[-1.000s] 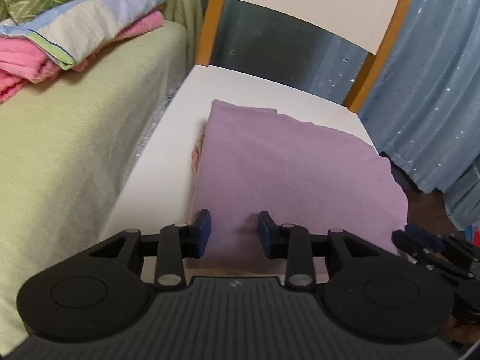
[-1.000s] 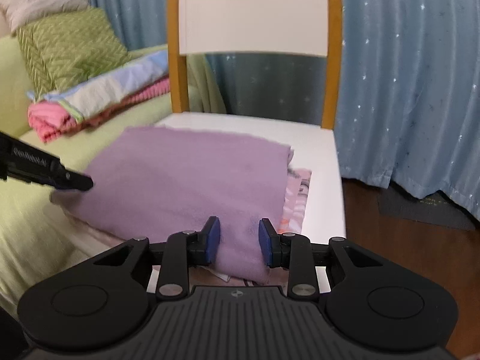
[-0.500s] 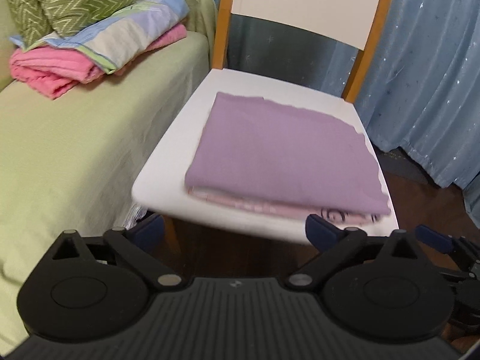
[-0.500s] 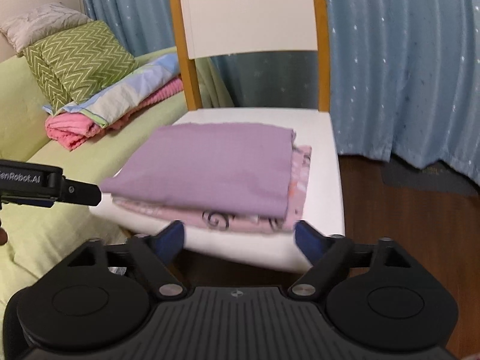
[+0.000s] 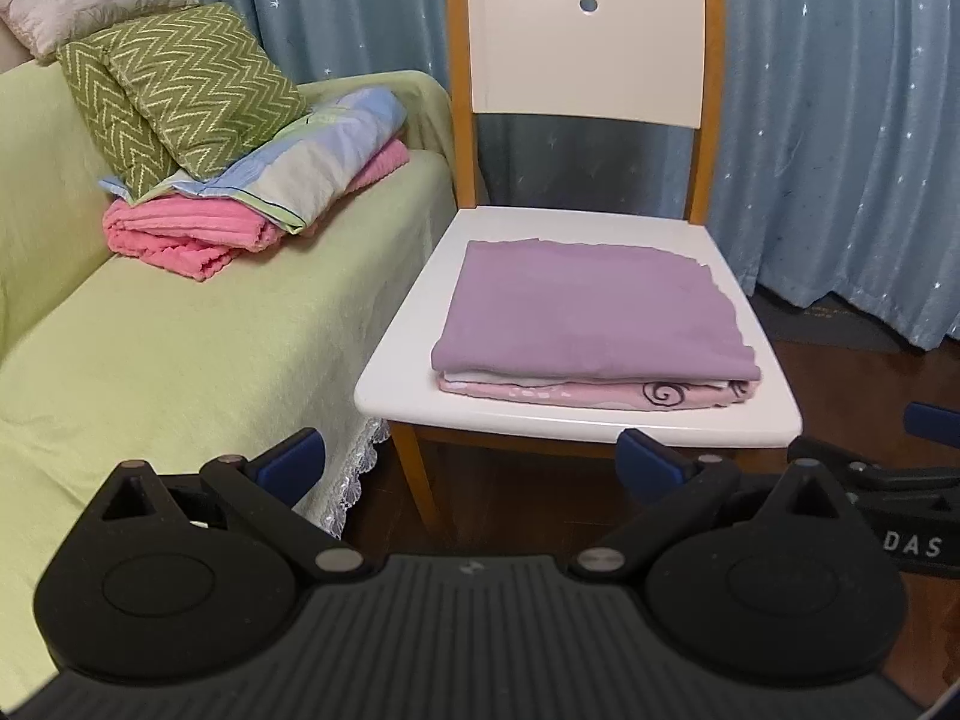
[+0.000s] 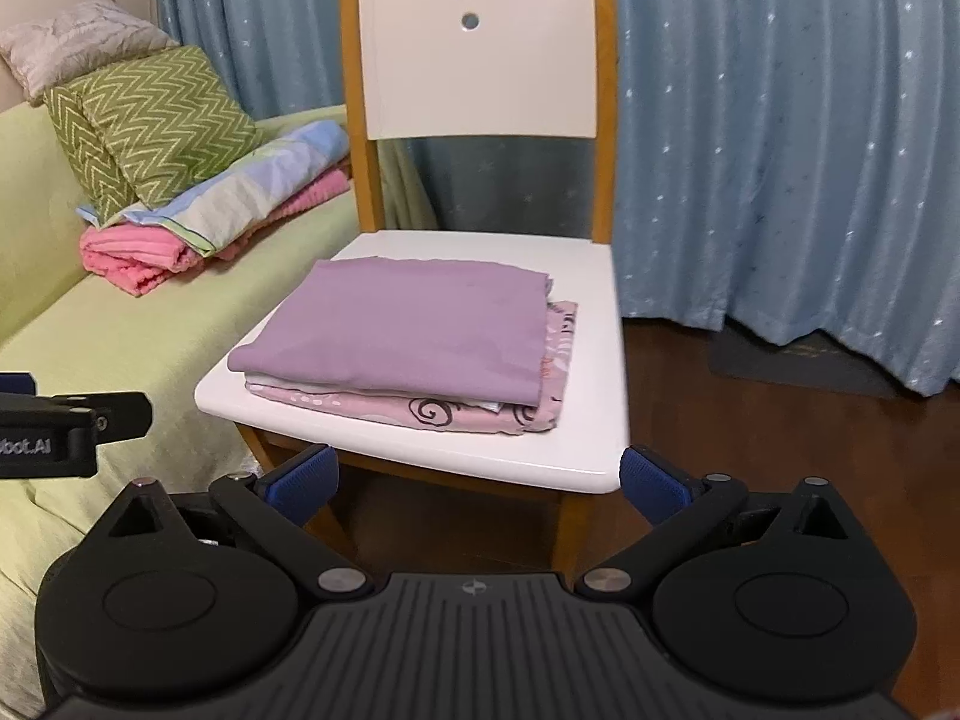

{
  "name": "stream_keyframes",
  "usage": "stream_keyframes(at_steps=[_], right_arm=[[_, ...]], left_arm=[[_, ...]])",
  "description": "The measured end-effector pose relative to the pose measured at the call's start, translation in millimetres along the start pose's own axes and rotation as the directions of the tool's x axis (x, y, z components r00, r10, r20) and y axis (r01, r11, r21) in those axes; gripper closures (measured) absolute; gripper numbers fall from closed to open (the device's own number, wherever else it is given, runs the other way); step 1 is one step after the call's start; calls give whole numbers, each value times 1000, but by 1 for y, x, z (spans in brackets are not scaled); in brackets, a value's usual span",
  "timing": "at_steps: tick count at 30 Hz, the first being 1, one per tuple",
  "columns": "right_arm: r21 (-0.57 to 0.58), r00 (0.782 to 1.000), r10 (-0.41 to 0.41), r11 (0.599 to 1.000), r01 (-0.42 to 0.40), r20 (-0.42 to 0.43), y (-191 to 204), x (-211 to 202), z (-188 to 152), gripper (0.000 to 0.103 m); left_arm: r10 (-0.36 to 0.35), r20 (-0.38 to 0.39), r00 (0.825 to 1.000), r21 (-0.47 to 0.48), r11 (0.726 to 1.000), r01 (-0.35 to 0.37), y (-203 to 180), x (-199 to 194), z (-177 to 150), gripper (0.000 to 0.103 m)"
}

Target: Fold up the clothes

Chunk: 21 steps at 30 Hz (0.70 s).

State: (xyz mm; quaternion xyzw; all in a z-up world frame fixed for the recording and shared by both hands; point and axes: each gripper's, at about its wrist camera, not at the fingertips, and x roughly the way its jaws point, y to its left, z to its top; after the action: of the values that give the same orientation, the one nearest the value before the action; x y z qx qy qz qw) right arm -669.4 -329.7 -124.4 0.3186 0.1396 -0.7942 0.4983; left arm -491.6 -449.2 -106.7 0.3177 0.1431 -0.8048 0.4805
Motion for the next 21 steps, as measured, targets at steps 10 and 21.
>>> stream_keyframes(at_steps=[10, 21], right_arm=[[40, 1000, 11, 999, -12, 11, 10, -31, -8, 0], [-5, 997, 71, 997, -71, 3, 20, -44, -14, 0]], left_arm=[[-20, 53, 998, -39, 999, 22, 9, -46, -21, 1], [35, 53, 998, -67, 997, -31, 12, -75, -36, 1]])
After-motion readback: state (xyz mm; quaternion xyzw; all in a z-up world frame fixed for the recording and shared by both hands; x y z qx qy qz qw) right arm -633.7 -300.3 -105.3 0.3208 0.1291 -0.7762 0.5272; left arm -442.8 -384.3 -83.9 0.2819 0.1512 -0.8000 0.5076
